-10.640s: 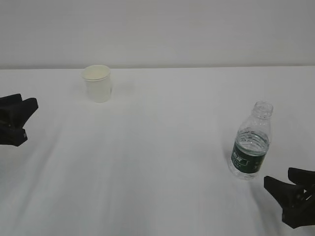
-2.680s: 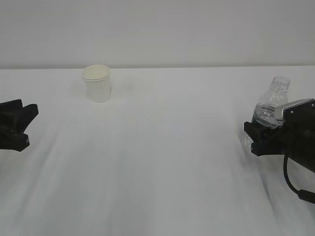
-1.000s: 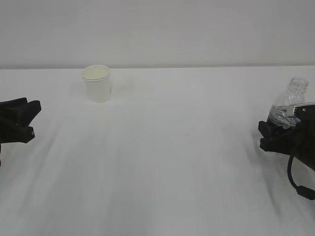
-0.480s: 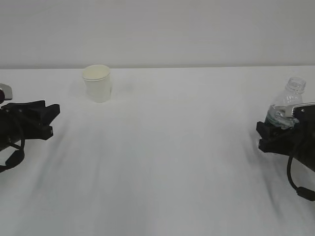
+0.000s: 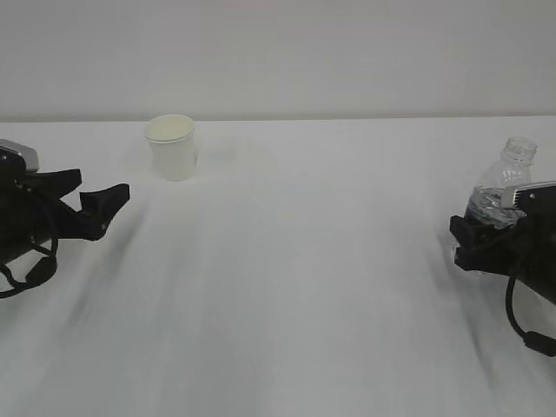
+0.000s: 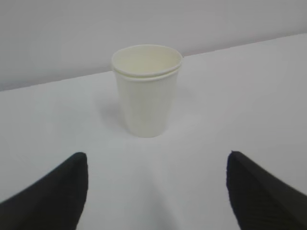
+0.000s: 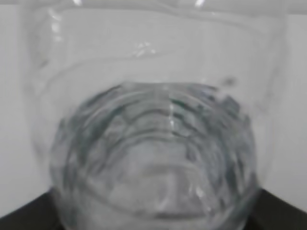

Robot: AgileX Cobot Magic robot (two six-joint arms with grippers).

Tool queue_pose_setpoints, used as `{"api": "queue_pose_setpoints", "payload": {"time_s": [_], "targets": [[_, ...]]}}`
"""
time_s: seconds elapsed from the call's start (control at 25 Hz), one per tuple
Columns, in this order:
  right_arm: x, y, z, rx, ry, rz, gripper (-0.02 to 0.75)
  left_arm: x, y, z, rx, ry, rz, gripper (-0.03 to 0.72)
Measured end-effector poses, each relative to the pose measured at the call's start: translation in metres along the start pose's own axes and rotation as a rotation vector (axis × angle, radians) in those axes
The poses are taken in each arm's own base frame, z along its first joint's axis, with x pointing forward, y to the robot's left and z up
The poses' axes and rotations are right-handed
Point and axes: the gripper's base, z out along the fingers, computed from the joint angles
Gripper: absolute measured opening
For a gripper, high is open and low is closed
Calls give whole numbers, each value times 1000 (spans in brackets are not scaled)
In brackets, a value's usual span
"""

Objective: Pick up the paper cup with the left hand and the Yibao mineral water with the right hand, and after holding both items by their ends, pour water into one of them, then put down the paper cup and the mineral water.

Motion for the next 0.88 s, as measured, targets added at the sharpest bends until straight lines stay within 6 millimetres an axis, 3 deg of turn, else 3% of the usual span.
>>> {"api": "queue_pose_setpoints", "payload": {"time_s": [0.28,0.64,0.8,0.88], "targets": [[0,0,0,-4,0,-2,447,12,4,19,34,9,-30,663],[0,1,0,-7,0,0,447,11,0,21,67,9,-19,457],[0,1,0,-7,0,0,447,4,2,28,66,-23,26,445],[0,1,0,-9,0,0,447,-1,4,32,67,-43,41,474]]}}
